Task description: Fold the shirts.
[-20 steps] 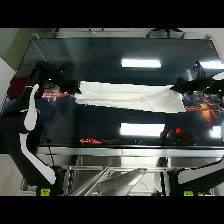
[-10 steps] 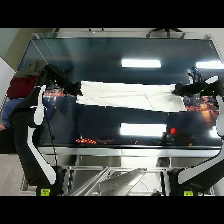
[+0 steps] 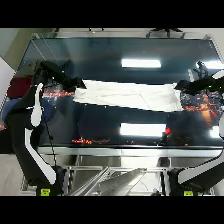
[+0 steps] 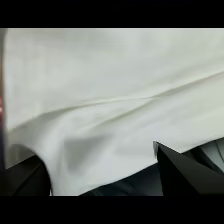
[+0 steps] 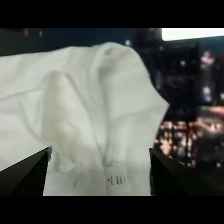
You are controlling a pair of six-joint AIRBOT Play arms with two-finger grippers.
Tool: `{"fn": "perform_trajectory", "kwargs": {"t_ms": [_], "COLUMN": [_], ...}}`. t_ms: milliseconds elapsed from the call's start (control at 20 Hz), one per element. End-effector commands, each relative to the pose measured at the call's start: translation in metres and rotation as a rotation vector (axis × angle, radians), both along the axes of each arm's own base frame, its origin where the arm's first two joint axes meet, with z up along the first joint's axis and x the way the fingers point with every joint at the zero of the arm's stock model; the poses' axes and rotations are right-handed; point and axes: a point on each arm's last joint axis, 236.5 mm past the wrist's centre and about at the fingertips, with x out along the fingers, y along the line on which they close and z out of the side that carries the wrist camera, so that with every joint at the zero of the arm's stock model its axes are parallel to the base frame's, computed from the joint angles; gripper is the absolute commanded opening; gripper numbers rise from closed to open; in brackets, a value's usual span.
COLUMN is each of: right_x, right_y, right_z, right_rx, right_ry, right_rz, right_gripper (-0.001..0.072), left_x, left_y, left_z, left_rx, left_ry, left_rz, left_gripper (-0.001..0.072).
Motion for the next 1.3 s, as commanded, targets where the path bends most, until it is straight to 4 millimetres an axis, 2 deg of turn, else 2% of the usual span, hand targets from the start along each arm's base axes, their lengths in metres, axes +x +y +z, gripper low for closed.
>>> {"fn": "perform_trajectory", "kwargs": {"t_ms": [0,250,350,450,500,550,600,650,700,750,850,900,950,1100,1150,1250], "right_x": [-0.019,-0.030,-0.029,-0.025,-0.021,-0.017,-0.013,-0.008,-0.005,-0.002,0.000,0.000,0.001,-0.004,-0.007,-0.016], "right_y": [-0.011,0.021,0.040,0.054,0.058,0.062,0.066,0.070,0.075,0.079,0.081,0.082,0.082,0.088,0.095,0.118], "right_z": [-0.015,-0.048,-0.048,-0.041,-0.036,-0.030,-0.025,-0.018,-0.011,-0.002,0.017,0.030,0.047,0.108,0.132,0.186], "right_rx": [0.053,0.227,0.316,0.389,0.409,0.433,0.456,0.484,0.516,0.551,0.565,0.560,0.552,0.542,0.552,0.599], "right_ry": [0.114,0.201,0.190,0.154,0.134,0.103,0.078,0.051,0.028,0.010,-0.019,-0.036,-0.058,-0.109,-0.131,-0.205], "right_rz": [-0.072,-0.024,0.024,0.059,0.064,0.076,0.082,0.084,0.092,0.091,0.108,0.129,0.153,0.220,0.247,0.322], "right_gripper": [0.0699,0.0699,0.0699,0.0685,0.0567,0.0276,0.0121,0.0105,0.0021,0.0026,0.0026,0.0026,0.0026,0.0026,0.0026,0.0026], "left_x": [0.010,0.009,0.007,0.010,0.010,0.009,0.008,0.007,0.005,0.004,0.004,0.006,0.005,-0.008,-0.016,-0.022], "left_y": [-0.004,-0.007,-0.008,-0.008,-0.008,-0.010,-0.014,-0.021,-0.029,-0.039,-0.069,-0.090,-0.115,-0.202,-0.237,-0.291], "left_z": [0.026,0.037,0.042,0.051,0.055,0.059,0.062,0.062,0.062,0.062,0.059,0.055,0.049,0.012,0.003,-0.006], "left_rx": [-0.023,-0.043,-0.043,-0.042,-0.041,-0.041,-0.041,-0.043,-0.042,-0.043,-0.044,-0.046,-0.048,-0.068,-0.112,-0.175], "left_ry": [-0.072,-0.081,-0.085,-0.109,-0.117,-0.124,-0.130,-0.131,-0.133,-0.136,-0.165,-0.187,-0.205,-0.234,-0.237,-0.260], "left_rz": [0.016,0.013,0.008,0.014,0.013,0.007,0.000,-0.013,-0.028,-0.043,-0.077,-0.096,-0.119,-0.192,-0.196,-0.190], "left_gripper": [0.0667,0.0666,0.0666,0.0665,0.0665,0.0664,0.0665,0.0665,0.0662,0.0547,0.0049,0.0017,0.0016,0.0016,0.0016,0.0016]}}
